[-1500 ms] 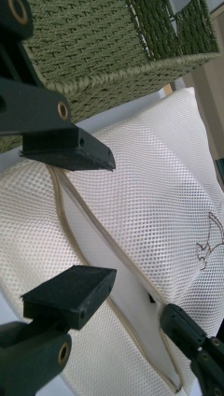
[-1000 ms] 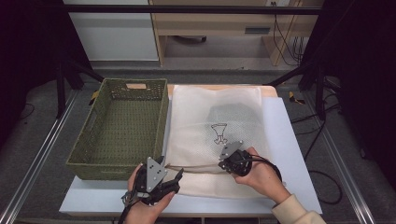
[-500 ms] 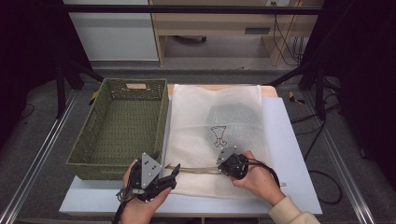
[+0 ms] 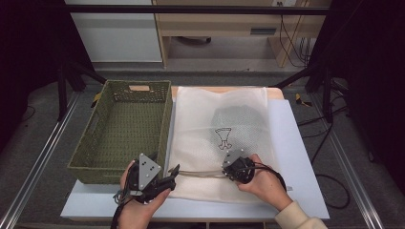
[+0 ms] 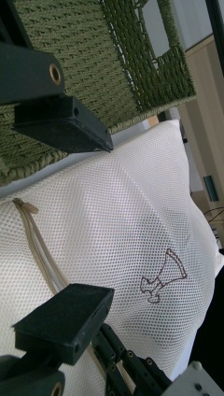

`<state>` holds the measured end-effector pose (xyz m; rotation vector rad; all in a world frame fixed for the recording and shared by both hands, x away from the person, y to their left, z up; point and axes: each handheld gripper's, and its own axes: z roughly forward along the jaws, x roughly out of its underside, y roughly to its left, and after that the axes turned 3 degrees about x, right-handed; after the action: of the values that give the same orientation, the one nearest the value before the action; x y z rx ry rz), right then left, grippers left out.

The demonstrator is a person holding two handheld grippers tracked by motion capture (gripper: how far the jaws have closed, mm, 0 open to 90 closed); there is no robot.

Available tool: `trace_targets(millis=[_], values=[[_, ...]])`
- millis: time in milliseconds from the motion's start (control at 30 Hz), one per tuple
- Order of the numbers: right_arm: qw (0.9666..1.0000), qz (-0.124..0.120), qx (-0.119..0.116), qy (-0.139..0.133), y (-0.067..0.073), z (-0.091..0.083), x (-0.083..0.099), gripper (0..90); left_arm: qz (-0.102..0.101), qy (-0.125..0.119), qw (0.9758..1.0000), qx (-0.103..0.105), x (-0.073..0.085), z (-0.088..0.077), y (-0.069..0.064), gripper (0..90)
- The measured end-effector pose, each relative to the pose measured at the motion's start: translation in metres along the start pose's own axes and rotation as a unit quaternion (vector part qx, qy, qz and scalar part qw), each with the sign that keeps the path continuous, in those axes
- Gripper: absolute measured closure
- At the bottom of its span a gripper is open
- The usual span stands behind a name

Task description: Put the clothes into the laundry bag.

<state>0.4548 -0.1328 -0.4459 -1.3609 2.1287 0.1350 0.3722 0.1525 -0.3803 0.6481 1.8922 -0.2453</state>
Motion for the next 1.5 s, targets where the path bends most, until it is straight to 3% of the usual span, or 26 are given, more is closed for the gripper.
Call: trace_targets(millis=[167,300,333,367,400,433,500,567,633,667,700,733,767,800,833,867,900,933,967,1100,1133,1200,1233,1367,1400,1500], values=[[0.9998,0.001,0.010,-0.017,0.001,-0.010,-0.002,66.3,0.003,0.004,1.0000,-0.002,-0.003,0.001,0.004,18.5],[0.9988,0.009,0.029,-0.039,0.002,-0.025,-0.004,48.5,0.007,0.007,0.9999,-0.005,-0.008,0.000,0.007,13.4],[0.9975,0.009,0.044,-0.054,0.003,-0.034,-0.005,38.1,0.011,0.006,0.9999,-0.008,-0.010,-0.001,0.010,11.7],[0.9975,0.009,0.044,-0.054,0.003,-0.034,-0.005,38.1,0.011,0.006,0.9999,-0.008,-0.010,-0.001,0.010,11.0],[0.9958,0.010,0.061,-0.067,0.003,-0.044,-0.007,29.5,0.012,0.006,0.9999,-0.007,-0.012,-0.002,0.012,9.9],[0.9958,0.010,0.061,-0.067,0.003,-0.044,-0.007,29.5,0.012,0.006,0.9999,-0.008,-0.013,-0.002,0.014,9.9],[0.9925,0.025,0.084,-0.085,0.000,-0.062,-0.007,20.4,0.016,0.008,0.9998,-0.008,-0.016,-0.005,0.021,7.7],[0.9918,0.029,0.086,-0.090,-0.002,-0.067,-0.007,18.2,0.017,0.005,0.9998,-0.009,-0.017,-0.007,0.026,7.0],[0.9875,0.045,0.103,-0.110,-0.006,-0.082,-0.005,15.5,0.023,0.003,0.9997,-0.011,-0.019,-0.010,0.035,6.2],[0.9832,0.063,0.116,-0.126,-0.011,-0.095,-0.001,12.0,0.017,0.007,0.9998,-0.011,-0.019,-0.012,0.039,5.1],[0.9812,0.070,0.124,-0.130,-0.013,-0.101,0.001,11.8,0.012,0.004,0.9998,-0.014,-0.020,-0.017,0.049,5.0],[0.9788,0.078,0.132,-0.136,-0.015,-0.106,0.003,11.5,0.012,0.004,0.9998,-0.014,-0.020,-0.017,0.049,5.1],[0.9788,0.078,0.132,-0.136,-0.015,-0.106,0.003,11.5,0.008,0.002,0.9998,-0.017,-0.020,-0.019,0.053,5.1],[0.9748,0.096,0.138,-0.147,-0.020,-0.115,0.010,8.7,-0.001,-0.002,0.9998,-0.022,-0.019,-0.023,0.063,5.0],[0.9748,0.096,0.138,-0.147,-0.020,-0.115,0.010,8.7,-0.001,-0.002,0.9998,-0.022,-0.019,-0.023,0.063,5.0],[0.9701,0.119,0.143,-0.156,-0.026,-0.123,0.018,7.6,-0.008,-0.002,0.9997,-0.024,-0.017,-0.026,0.073,4.8],[0.9674,0.126,0.149,-0.162,-0.029,-0.126,0.023,7.2,-0.008,-0.002,0.9997,-0.024,-0.017,-0.026,0.073,4.7],[0.9648,0.136,0.152,-0.166,-0.032,-0.128,0.028,6.8,-0.010,0.001,0.9996,-0.028,-0.014,-0.028,0.082,4.6],[0.9648,0.136,0.152,-0.166,-0.032,-0.128,0.028,6.8,-0.010,0.001,0.9996,-0.028,-0.014,-0.028,0.082,4.6],[0.9516,0.178,0.171,-0.183,-0.043,-0.135,0.049,6.1,-0.020,0.002,0.9987,-0.046,-0.008,-0.033,0.097,4.5],[0.9443,0.197,0.182,-0.191,-0.048,-0.137,0.060,6.0,-0.024,0.000,0.9984,-0.052,-0.006,-0.034,0.100,4.6],[0.9369,0.216,0.192,-0.197,-0.051,-0.139,0.071,5.9,-0.028,0.001,0.9975,-0.066,-0.001,-0.038,0.110,4.5],[0.9369,0.216,0.192,-0.197,-0.051,-0.139,0.071,5.9,-0.028,0.001,0.9975,-0.066,-0.001,-0.038,0.110,4.5],[0.9253,0.255,0.201,-0.196,-0.056,-0.138,0.100,6.0,-0.037,0.000,0.9959,-0.082,0.007,-0.041,0.121,4.5],[0.9253,0.255,0.201,-0.196,-0.056,-0.138,0.100,6.0,-0.037,0.001,0.9954,-0.089,0.009,-0.042,0.123,4.5],[0.9184,0.274,0.209,-0.195,-0.057,-0.134,0.115,6.3,-0.028,0.009,0.9938,-0.108,0.017,-0.045,0.130,4.6]])
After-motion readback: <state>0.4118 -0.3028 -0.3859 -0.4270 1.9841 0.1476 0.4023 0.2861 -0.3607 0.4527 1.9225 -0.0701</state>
